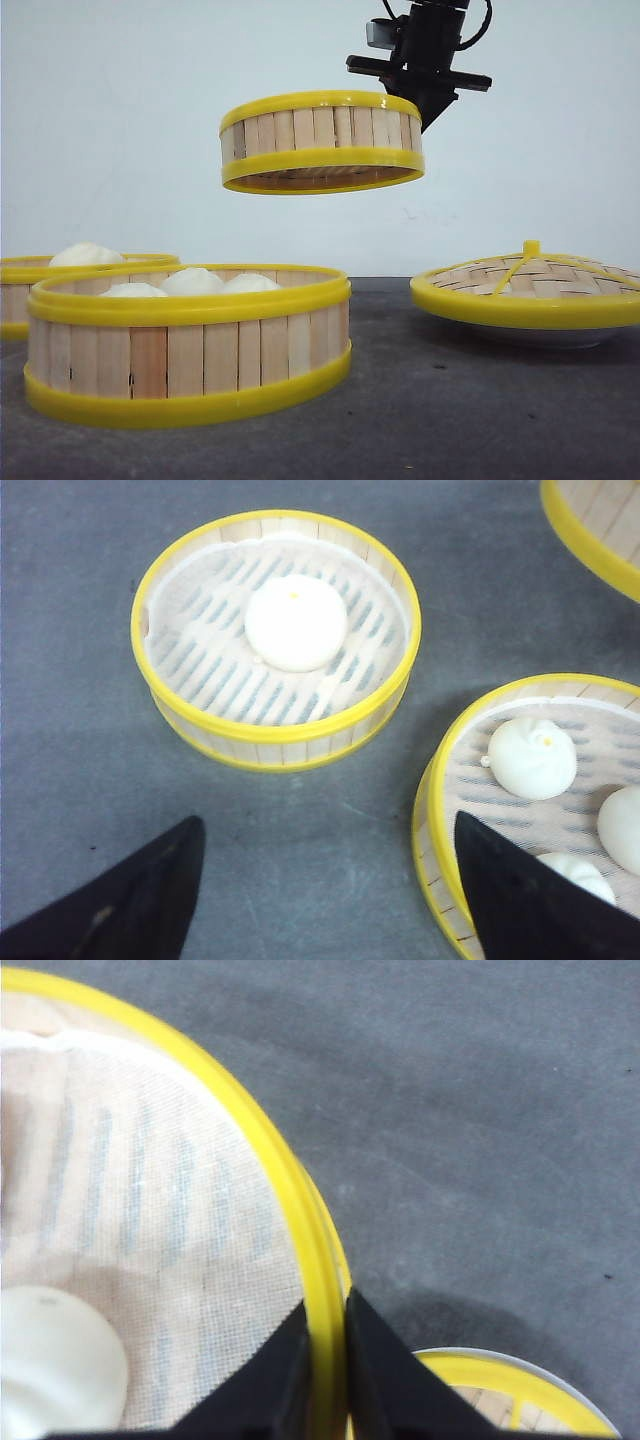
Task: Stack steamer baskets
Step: 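Carry the basket with the right gripper over the nearest basket and lower it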
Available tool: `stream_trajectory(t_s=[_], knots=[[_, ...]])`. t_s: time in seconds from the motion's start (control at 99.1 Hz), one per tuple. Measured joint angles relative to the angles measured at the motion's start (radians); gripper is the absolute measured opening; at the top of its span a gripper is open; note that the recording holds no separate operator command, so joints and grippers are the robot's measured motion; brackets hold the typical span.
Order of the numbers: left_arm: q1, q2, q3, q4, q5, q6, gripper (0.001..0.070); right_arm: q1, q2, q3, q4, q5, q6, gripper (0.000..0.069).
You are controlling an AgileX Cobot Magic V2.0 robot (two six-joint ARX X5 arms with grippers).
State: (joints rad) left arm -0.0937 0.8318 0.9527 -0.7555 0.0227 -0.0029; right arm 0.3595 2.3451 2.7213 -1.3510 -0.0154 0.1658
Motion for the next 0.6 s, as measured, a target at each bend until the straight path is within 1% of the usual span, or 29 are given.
stream_trajectory(t_s=[0.172,0.323,0.424,0.515,0.596], knots=[[0.0,0.0,0.0,-0.031,0.0,0.004,0.0466,0.013,-0.018,-0.002,-0.001,0.007,0.019,0.0023],[0.0,0.0,0.0,-0.035,0.0,0.004,0.0424,0.046,-0.116,-0.073,-0.001,0.008,0.026,0.0023],[0.0,0.0,0.0,-0.033,0.0,0.004,0.0418,0.075,-0.211,-0.16,-0.001,0.003,0.026,0.0023],[0.0,-0.001,0.0,-0.029,0.0,0.004,0.0418,0.099,-0.306,-0.275,-0.001,0.0,0.025,0.0023],[0.0,-0.001,0.0,-0.026,0.0,0.004,0.0418,0.115,-0.395,-0.401,-0.001,0.039,0.023,0.0023]])
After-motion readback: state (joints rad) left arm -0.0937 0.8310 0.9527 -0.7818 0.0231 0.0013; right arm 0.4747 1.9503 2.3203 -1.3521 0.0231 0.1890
